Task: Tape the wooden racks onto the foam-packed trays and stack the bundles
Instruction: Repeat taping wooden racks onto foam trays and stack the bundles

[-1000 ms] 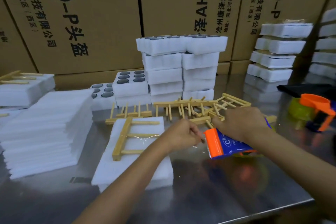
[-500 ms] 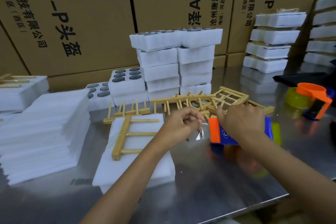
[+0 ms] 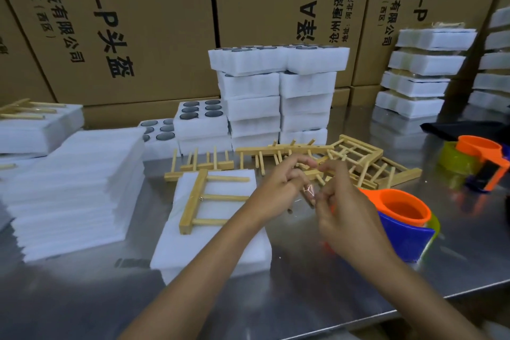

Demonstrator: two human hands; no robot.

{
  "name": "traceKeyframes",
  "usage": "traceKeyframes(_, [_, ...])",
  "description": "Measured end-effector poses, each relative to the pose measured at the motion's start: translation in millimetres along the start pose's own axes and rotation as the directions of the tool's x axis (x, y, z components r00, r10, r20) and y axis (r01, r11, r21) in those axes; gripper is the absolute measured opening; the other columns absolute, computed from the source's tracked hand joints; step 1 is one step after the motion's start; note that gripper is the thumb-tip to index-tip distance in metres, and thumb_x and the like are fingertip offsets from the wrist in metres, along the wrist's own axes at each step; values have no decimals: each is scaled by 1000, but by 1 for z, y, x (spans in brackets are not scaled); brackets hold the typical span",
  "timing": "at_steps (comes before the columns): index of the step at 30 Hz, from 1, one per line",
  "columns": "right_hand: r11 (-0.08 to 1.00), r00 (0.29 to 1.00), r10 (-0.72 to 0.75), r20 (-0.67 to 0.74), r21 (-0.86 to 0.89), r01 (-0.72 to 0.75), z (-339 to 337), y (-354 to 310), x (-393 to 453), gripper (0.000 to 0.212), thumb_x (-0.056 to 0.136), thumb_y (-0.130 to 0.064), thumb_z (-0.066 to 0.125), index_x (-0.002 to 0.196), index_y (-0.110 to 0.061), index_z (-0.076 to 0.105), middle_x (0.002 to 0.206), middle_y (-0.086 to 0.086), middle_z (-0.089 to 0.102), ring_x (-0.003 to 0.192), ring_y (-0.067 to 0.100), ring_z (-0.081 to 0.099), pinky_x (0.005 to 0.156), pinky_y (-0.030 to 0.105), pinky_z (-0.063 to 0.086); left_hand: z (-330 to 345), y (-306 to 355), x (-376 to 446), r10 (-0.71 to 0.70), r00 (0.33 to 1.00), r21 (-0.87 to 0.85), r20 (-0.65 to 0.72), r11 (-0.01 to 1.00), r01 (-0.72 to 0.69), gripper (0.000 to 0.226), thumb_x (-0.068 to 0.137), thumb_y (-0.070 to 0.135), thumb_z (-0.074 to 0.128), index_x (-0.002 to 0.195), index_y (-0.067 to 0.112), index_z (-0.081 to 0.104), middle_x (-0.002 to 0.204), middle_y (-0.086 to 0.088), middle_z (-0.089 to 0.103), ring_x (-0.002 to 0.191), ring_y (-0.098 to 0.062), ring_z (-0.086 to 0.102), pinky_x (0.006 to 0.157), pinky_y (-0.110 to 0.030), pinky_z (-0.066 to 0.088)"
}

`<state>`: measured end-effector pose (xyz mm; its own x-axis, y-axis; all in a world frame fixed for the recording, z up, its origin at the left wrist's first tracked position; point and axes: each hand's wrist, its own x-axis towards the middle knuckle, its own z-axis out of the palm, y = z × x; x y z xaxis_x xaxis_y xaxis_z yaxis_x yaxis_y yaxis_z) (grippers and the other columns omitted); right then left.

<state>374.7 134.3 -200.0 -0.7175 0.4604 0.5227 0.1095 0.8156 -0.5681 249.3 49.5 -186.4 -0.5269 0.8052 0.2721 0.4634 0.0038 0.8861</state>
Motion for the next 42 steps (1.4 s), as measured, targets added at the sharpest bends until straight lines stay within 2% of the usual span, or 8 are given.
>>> traceKeyframes(9, [916,996,-6,86,-399,40,13,2,3,15,88,-12,52,90,-26,47,81,-10,49,72,13,41,46,23,20,-38,18,-30,308,931,847,-198,532,4,46,89,14,47,134,24,50,114,0,66,117,-21,45,96,-38,27])
traceKeyframes(15, [897,998,54,21,-440,-39,34,-2,5,28,91,-38,47,77,-18,60,77,0,60,78,21,56,51,30,36,-120,-15,-82,-69,778,292,-624,903,315,17,97,24,48,106,36,56,106,19,59,101,-9,54,83,-31,43])
traceKeyframes(21, [839,980,131,148,-543,-31,67,-14,11,54,95,-63,30,118,-21,55,118,0,58,117,19,49,78,32,48,-120,-78,-115,-573,687,-400,-446,815,419,41,97,56,47,120,29,67,119,0,71,111,-21,66,103,-41,49])
traceKeyframes(25, [841,959,148,243,-540,8,81,-16,7,44,100,-50,24,116,-23,55,120,0,53,117,20,45,87,34,41,-103,-78,-115,-598,701,-561,-389,757,334,33,91,57,57,107,35,75,98,2,78,86,-14,75,58,-24,57])
traceKeyframes(31, [876,940,50,337,-467,121,86,-9,9,29,102,-32,37,114,-26,62,127,-2,46,121,20,38,94,33,34,-96,-75,-115,-483,812,-630,-329,752,193,54,89,56,59,141,46,49,141,10,58,127,-18,58,109,-46,43])
traceKeyframes(34, [988,940,132,314,39,-151,84,-15,5,29,104,-20,42,90,-16,68,106,3,63,105,22,54,84,32,42,-95,-69,-111,-332,887,-674,-320,738,33,48,94,43,57,141,46,49,142,12,57,128,-16,57,105,-46,44])
traceKeyframes(38, [494,818,366,444,652,-575,74,-43,1,40,104,-34,43,78,-25,73,76,-9,74,74,6,70,65,25,50,-96,-62,-105,-265,899,-722,-348,688,-76,54,90,34,60,141,46,48,143,7,57,128,-21,58,102,-47,46])
traceKeyframes(42, [103,760,143,633,755,-648,64,-64,10,59,93,-66,36,123,-26,68,120,4,71,111,20,67,83,38,54,-100,-56,-106,-236,911,-774,-339,621,-127,54,93,32,59,144,43,46,143,0,57,128,-27,57,95,-46,53])
